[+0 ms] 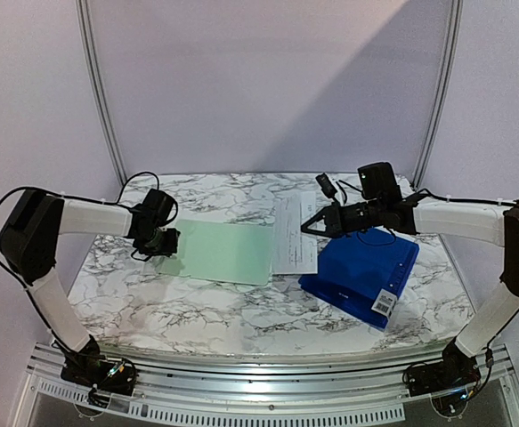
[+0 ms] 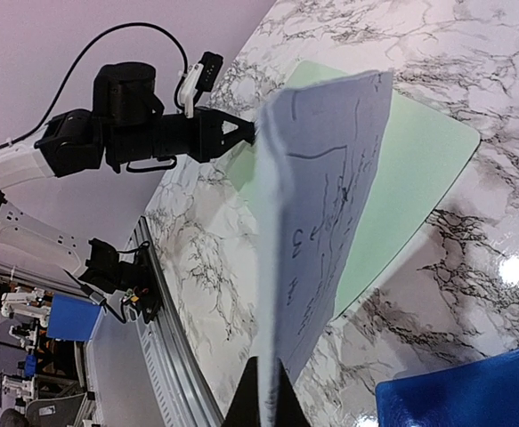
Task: Put the files into the folder
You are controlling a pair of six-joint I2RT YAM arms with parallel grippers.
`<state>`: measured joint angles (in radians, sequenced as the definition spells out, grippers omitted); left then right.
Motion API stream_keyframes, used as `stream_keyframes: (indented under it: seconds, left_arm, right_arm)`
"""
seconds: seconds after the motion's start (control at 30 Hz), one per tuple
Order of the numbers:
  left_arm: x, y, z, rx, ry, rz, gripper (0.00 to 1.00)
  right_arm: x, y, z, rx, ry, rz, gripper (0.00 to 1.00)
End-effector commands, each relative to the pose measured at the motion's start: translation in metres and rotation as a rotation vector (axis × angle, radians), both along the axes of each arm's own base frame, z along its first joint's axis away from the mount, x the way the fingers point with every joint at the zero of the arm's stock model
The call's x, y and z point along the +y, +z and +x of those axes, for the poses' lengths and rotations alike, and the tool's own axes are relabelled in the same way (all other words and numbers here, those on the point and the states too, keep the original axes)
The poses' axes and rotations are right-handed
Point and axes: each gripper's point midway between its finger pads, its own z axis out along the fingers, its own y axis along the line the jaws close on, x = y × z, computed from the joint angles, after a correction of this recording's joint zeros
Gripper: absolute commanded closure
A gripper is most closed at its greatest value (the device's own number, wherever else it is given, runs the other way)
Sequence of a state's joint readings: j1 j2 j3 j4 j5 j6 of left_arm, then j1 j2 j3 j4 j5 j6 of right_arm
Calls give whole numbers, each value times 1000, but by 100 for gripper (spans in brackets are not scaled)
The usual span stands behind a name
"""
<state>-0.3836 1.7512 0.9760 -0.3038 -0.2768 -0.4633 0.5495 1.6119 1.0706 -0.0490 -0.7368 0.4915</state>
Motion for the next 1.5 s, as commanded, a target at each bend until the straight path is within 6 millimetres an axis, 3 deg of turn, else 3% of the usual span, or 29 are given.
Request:
stream_keyframes:
  seconds: [0.0,0.33,0.5,0.7,0.77,1.1,1.3,1.47]
  left_arm:
    - [-19,-28,-51,138,-51,-8,84]
    - [-41,-34,-89,137,-51,-41,87]
    - [-65,-36,-111,138,-56,-137,88]
    - [-85,-27,-131,125,-40,-219,87]
    - [-89,-20,-135,118,-41,-234,81]
    - [-89,11,-127,38,-79,-174,54]
    - [-94,32,-111,11,-150,-88,52]
    - [-104,32,-102,39,-209,-42,54]
  right_arm:
    - [-2,11,0,-24,-9,-4,100]
    - [-5,21,-4,-40,-11,3,100]
    - [-3,27,-9,-32,11,29,100]
    - [-3,33,-13,-28,16,49,100]
    - [-4,33,-14,-27,14,49,100]
    - [-5,32,-15,-23,10,47,100]
    - [-4,37,-15,-22,14,58,100]
    - [-1,36,-18,-10,24,79,100]
